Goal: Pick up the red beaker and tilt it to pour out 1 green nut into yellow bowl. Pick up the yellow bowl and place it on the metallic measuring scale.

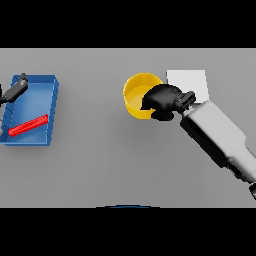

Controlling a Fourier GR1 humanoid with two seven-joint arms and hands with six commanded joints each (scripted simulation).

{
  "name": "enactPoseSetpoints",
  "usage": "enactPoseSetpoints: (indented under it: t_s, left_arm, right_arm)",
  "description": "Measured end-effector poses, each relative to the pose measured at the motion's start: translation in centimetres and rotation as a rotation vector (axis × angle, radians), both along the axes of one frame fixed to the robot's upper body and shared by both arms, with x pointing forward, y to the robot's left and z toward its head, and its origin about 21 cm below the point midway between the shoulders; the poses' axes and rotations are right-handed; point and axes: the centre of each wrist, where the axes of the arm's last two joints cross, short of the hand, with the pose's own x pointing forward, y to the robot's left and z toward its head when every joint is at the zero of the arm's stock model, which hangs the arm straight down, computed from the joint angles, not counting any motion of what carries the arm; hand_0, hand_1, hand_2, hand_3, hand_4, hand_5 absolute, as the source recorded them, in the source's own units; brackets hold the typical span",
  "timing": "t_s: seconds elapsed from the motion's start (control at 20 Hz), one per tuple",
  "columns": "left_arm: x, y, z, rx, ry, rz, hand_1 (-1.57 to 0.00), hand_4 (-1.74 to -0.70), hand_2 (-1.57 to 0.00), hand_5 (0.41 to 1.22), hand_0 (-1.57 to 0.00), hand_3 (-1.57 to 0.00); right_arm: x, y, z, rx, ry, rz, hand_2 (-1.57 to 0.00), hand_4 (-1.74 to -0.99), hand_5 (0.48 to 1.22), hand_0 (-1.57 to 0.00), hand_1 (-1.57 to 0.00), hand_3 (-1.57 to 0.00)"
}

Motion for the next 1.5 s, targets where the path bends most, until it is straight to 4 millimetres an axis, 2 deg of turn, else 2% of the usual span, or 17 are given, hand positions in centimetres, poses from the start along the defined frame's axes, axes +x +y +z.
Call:
enactPoseSetpoints:
  t_s: [0.05, 0.2, 0.45, 0.55, 0.7, 1.0, 1.1, 1.2, 1.3, 1.45, 1.5]
  left_arm:
    - [0.0, 0.1, 0.1, -0.012, 0.000, 0.000, 0.00, -0.75, 0.00, 0.697, 0.00, 0.00]
    - [-0.1, 0.1, -0.2, 0.001, 0.017, 0.003, 0.00, -0.74, 0.00, 0.704, 0.00, 0.00]
    - [-0.3, -0.4, -0.3, -0.003, 0.002, 0.002, 0.00, -0.74, 0.00, 0.708, 0.00, 0.00]
    - [-0.1, -0.3, -0.2, -0.006, 0.006, 0.011, 0.00, -0.74, 0.00, 0.703, 0.00, 0.00]
    - [0.0, -0.4, 0.0, -0.004, 0.009, 0.008, 0.00, -0.73, 0.00, 0.696, 0.00, 0.00]
    - [-0.3, 0.1, 0.4, 0.011, 0.004, 0.011, 0.00, -0.72, 0.00, 0.681, 0.00, 0.00]
    - [-0.4, -0.1, -0.1, 0.004, 0.013, 0.016, 0.00, -0.72, 0.00, 0.681, 0.00, 0.00]
    - [0.0, 0.0, 0.4, 0.010, 0.014, 0.020, 0.00, -0.72, 0.00, 0.678, 0.00, 0.00]
    - [-0.3, 0.0, 0.0, 0.003, 0.011, 0.016, 0.00, -0.73, 0.00, 0.675, 0.00, 0.00]
    - [-0.1, 0.1, 0.1, 0.005, 0.011, 0.022, 0.00, -0.72, 0.00, 0.671, 0.00, 0.00]
    - [-0.1, -0.2, -0.1, 0.005, 0.012, 0.010, 0.00, -0.72, 0.00, 0.669, 0.00, 0.00]
  right_arm:
    - [0.2, -0.2, 0.2, 0.008, -0.004, -0.012, -1.44, -1.740, 1.220, -1.57, -1.57, -1.38]
    - [0.9, -1.0, 1.0, 0.017, -0.031, -0.066, -1.48, -1.741, 1.220, -1.57, -1.57, -1.28]
    - [2.9, -4.7, 2.3, 0.033, -0.109, -0.185, -1.54, -1.741, 1.221, -1.57, -1.57, -1.21]
    - [3.9, -6.7, 2.1, 0.029, -0.129, -0.238, -1.53, -1.741, 1.221, -1.57, -1.57, -1.19]
    - [4.9, -8.6, 1.8, 0.052, -0.127, -0.285, -1.51, -1.741, 1.221, -1.57, -1.57, -1.17]
    - [5.8, -11.4, -1.1, 0.044, -0.124, -0.382, -1.42, -1.741, 1.221, -1.57, -1.57, -1.31]
    - [6.2, -11.7, -1.8, 0.047, -0.116, -0.406, -1.40, -1.741, 1.221, -1.57, -1.57, -1.36]
    - [6.3, -12.3, -2.5, 0.040, -0.103, -0.417, -1.40, -1.741, 1.221, -1.57, -1.57, -1.35]
    - [6.3, -12.8, -3.1, 0.057, -0.097, -0.418, -1.36, -1.741, 1.221, -1.57, -1.57, -1.34]
    - [6.3, -12.4, -4.2, 0.081, -0.074, -0.412, -1.34, -1.741, 1.221, -1.56, -1.57, -1.44]
    - [6.3, -12.6, -4.4, 0.083, -0.073, -0.416, -1.33, -1.741, 1.221, -1.50, -1.57, -1.46]
